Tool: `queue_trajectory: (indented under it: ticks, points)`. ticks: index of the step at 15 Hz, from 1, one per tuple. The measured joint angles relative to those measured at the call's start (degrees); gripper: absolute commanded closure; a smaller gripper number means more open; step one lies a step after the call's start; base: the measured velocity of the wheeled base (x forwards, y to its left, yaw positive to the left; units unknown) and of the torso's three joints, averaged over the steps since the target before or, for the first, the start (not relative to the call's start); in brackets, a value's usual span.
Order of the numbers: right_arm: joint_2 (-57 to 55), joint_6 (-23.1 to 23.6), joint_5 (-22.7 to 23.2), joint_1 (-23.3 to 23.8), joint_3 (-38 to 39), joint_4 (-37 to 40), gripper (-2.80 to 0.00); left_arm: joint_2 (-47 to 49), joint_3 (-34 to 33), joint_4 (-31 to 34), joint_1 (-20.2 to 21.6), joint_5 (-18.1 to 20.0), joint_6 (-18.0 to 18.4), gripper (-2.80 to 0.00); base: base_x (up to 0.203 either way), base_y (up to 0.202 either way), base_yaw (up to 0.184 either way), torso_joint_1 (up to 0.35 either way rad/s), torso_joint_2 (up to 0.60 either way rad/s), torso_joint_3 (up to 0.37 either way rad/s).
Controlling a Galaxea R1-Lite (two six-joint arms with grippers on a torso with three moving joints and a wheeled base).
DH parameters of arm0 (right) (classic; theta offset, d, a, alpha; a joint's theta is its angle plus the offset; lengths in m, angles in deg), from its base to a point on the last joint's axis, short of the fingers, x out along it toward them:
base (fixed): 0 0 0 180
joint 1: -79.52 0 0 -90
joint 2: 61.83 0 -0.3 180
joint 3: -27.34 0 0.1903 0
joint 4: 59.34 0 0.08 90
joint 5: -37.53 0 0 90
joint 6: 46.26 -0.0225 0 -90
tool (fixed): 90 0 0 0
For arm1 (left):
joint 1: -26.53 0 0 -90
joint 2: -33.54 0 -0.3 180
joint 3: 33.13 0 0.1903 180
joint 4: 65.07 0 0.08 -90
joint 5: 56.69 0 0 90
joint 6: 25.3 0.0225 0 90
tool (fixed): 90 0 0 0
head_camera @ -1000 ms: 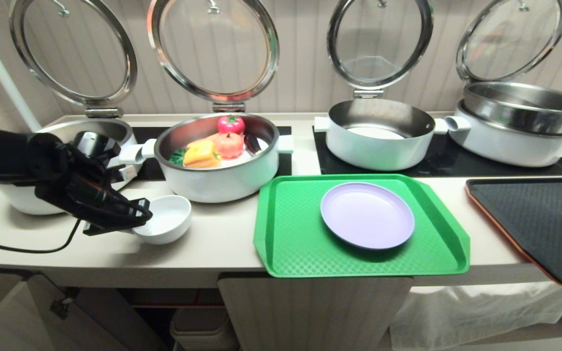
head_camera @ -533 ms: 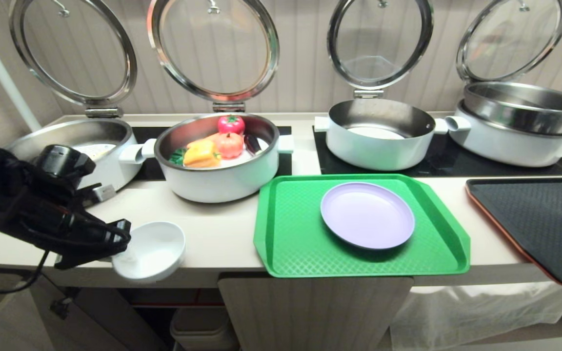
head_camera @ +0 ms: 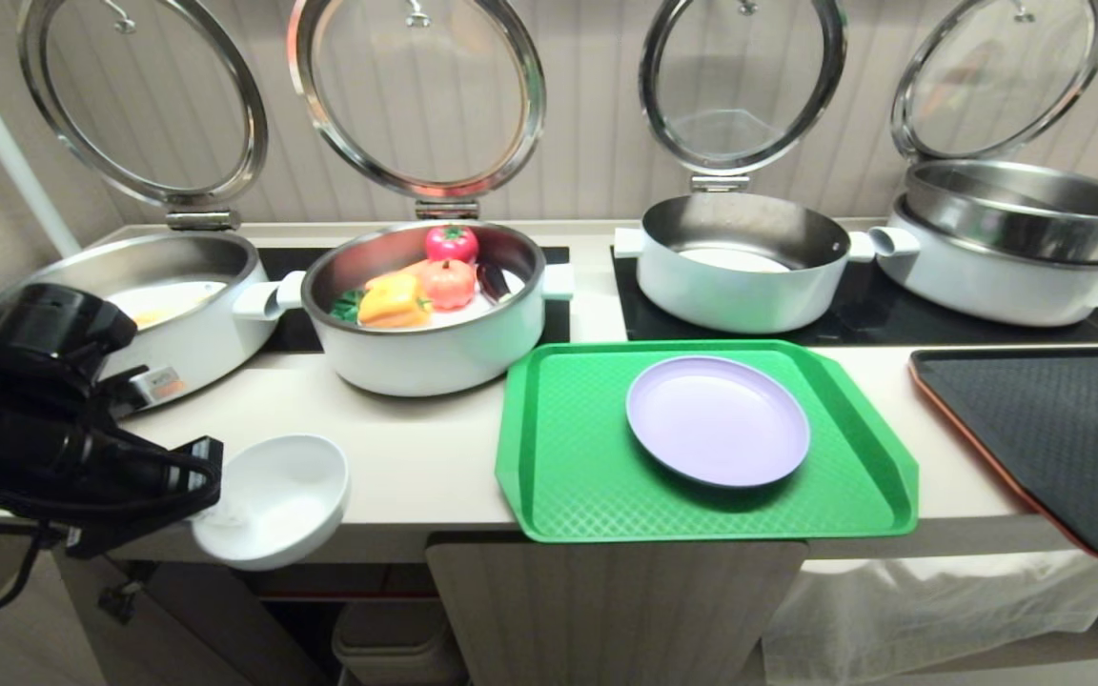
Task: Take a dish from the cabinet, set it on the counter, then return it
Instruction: Put it back into the cabinet
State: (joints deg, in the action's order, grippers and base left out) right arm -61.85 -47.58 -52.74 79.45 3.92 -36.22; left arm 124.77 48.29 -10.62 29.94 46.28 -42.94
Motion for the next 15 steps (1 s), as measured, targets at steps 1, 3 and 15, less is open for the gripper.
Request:
queue_trajectory:
  ticks: [1, 3, 15]
  points:
    - [0.0, 0.0, 0.0, 0.0, 0.0, 0.0, 0.00, -0.7, -0.8, 0.1, 0.0, 0.6, 0.0, 0.00, 0.000, 0.000, 0.000, 0.000, 0.00, 0.000]
    - [0.0, 0.0, 0.0, 0.0, 0.0, 0.0, 0.00, -2.8, -3.4, 0.2, -0.2, 0.9, 0.0, 0.00, 0.000, 0.000, 0.000, 0.000, 0.00, 0.000]
    - [0.0, 0.0, 0.0, 0.0, 0.0, 0.0, 0.00, -21.1, -21.5, 2.7, -2.0, 2.0, 0.1, 0.00, 0.000, 0.000, 0.000, 0.000, 0.00, 0.000]
